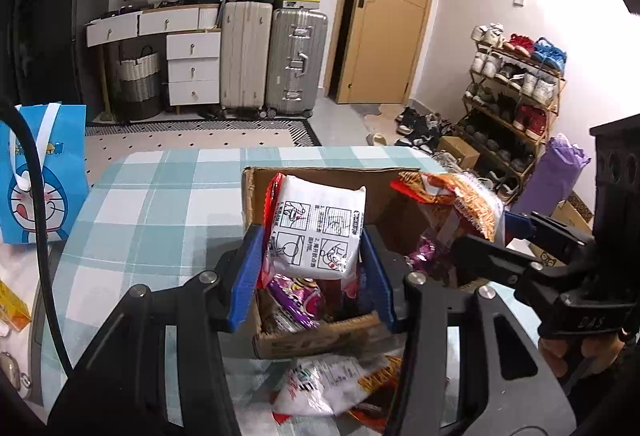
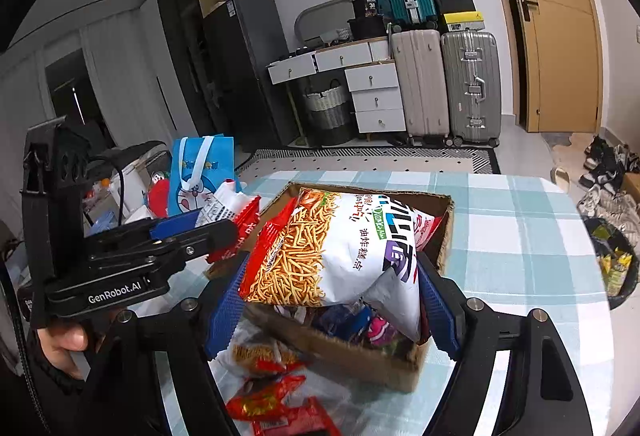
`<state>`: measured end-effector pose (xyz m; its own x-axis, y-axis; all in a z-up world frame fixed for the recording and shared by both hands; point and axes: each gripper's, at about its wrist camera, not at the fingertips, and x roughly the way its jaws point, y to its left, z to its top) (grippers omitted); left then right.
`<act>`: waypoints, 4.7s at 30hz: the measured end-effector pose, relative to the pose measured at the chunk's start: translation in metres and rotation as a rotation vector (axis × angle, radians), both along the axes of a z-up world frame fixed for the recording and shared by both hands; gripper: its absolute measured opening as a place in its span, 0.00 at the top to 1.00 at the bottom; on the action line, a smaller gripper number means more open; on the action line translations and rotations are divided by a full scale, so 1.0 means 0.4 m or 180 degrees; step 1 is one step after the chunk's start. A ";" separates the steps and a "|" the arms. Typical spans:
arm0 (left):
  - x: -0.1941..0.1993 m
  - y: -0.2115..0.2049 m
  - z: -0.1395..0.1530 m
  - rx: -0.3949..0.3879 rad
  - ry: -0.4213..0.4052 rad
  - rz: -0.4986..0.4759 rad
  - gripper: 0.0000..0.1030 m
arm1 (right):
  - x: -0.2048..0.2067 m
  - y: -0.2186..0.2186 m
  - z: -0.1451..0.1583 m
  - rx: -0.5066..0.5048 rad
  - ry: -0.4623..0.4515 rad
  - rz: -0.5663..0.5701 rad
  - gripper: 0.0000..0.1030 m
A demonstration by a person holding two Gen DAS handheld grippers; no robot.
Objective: Organize snacks
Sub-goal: 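Carry the white pack with the left gripper and noodle bag with the right gripper over the box, then open both grippers to drop the packs into the box and withdraw, then move the right gripper to the clear-wrapped cracker pack and close on it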
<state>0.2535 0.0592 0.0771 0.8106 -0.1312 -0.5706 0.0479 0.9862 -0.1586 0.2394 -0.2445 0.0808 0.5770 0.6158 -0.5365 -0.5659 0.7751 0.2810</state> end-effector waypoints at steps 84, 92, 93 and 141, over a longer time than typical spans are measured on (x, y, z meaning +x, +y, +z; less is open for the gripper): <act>-0.393 -0.023 -0.113 0.0339 0.0079 -0.0023 0.01 | -0.261 -0.118 -0.078 -0.0461 0.0195 -0.0187 0.01; -0.450 -0.031 -0.153 0.0245 0.0163 0.0049 0.01 | -0.313 -0.113 -0.110 -0.0520 0.0270 -0.0184 0.01; -0.456 -0.030 -0.158 0.0236 0.0163 0.0054 0.01 | -0.322 -0.113 -0.115 -0.0541 0.0283 -0.0187 0.01; -0.435 -0.030 -0.279 0.0233 0.0495 0.0109 0.01 | -0.337 -0.093 -0.281 -0.1133 0.0833 -0.0185 0.01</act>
